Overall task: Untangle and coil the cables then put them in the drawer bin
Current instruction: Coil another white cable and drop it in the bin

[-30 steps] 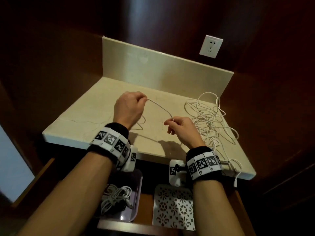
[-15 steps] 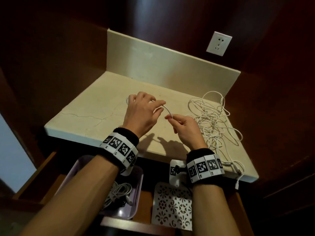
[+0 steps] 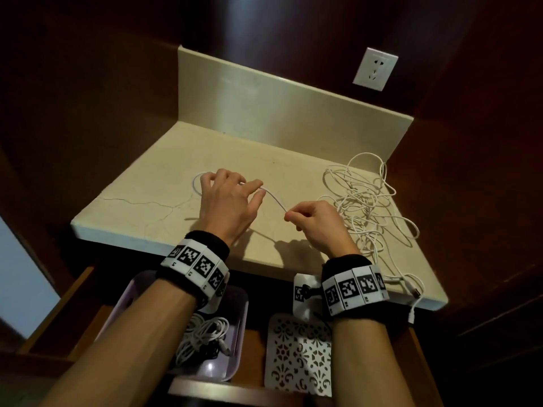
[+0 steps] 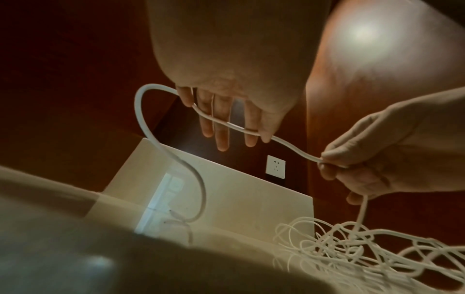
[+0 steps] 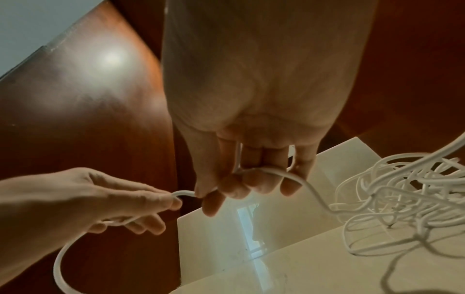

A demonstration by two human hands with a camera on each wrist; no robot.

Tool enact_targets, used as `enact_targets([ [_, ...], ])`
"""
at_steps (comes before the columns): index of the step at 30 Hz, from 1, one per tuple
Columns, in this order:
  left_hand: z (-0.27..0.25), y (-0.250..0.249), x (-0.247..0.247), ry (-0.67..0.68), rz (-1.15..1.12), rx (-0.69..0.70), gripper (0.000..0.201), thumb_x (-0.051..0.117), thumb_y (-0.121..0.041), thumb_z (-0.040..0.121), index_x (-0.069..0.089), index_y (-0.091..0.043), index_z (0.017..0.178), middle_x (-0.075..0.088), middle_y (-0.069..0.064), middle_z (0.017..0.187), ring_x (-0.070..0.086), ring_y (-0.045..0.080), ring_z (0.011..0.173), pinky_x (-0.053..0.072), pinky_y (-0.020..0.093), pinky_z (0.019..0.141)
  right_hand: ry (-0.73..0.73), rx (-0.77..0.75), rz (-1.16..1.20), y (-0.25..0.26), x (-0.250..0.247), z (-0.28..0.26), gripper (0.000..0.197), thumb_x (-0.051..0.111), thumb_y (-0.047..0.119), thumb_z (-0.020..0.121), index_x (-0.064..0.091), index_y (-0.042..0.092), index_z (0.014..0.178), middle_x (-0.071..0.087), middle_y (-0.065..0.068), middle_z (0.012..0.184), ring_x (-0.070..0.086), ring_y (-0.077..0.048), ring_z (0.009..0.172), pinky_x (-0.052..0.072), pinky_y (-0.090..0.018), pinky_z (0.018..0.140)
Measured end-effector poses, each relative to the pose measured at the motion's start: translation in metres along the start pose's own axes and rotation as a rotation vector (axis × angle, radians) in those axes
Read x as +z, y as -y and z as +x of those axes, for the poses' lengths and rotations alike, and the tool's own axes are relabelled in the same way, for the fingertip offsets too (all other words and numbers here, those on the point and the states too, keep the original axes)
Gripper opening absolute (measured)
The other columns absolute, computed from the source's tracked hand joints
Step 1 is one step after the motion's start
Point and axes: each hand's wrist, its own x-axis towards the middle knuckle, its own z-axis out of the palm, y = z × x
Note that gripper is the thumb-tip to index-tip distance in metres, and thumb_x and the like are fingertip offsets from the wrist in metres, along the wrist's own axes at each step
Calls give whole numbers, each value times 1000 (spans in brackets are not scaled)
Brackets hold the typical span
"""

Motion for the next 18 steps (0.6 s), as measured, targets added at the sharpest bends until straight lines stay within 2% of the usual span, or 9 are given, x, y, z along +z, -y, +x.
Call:
enact_targets([
  [2,1,-2,0,-8,12,16,26,55,-41,87,74,-32,102,69,3,91,58,24,94,21,38,82,-20,-12,4,1,3,1,14,63,27,89,75,20,87,58,11,62,56,-11,67,39,-27,64],
  [5,2,-5,5,-5,-8,68,22,60,-35,86,74,-34,102,70,2,87,58,26,87,21,36,75,-48,-41,-26,6,9,4,17,62,28,90,75,18,91,55,15,61,56,-13,73,40,-28,68],
  [8,2,-8,14,-3,-72,96,20,62,-31,85,76,-30,98,69,5,86,57,29,85,22,34,73,-64,-51,-30,7,12,8,19,61,28,91,76,17,93,55,14,64,57,-15,77,44,-31,74],
  [11,1,-7,17,8,-152,73,17,61,-30,86,76,-25,94,65,6,82,54,29,85,23,33,73,-56,-15,26,0,15,8,17,62,29,90,75,19,94,63,9,73,61,-18,82,49,-35,80],
  [14,1,-4,18,7,-181,40,13,65,-28,86,76,-23,91,62,6,79,53,29,84,27,34,74,-43,28,88,-8,15,7,17,61,27,91,75,20,97,66,7,71,63,-15,81,48,-31,79],
  [18,1,5,15,-13,-175,-31,10,68,-28,86,77,-24,89,63,4,79,54,27,84,34,36,73,48,105,59,-15,14,8,17,61,28,92,74,19,97,66,7,71,62,-12,80,44,-26,75],
])
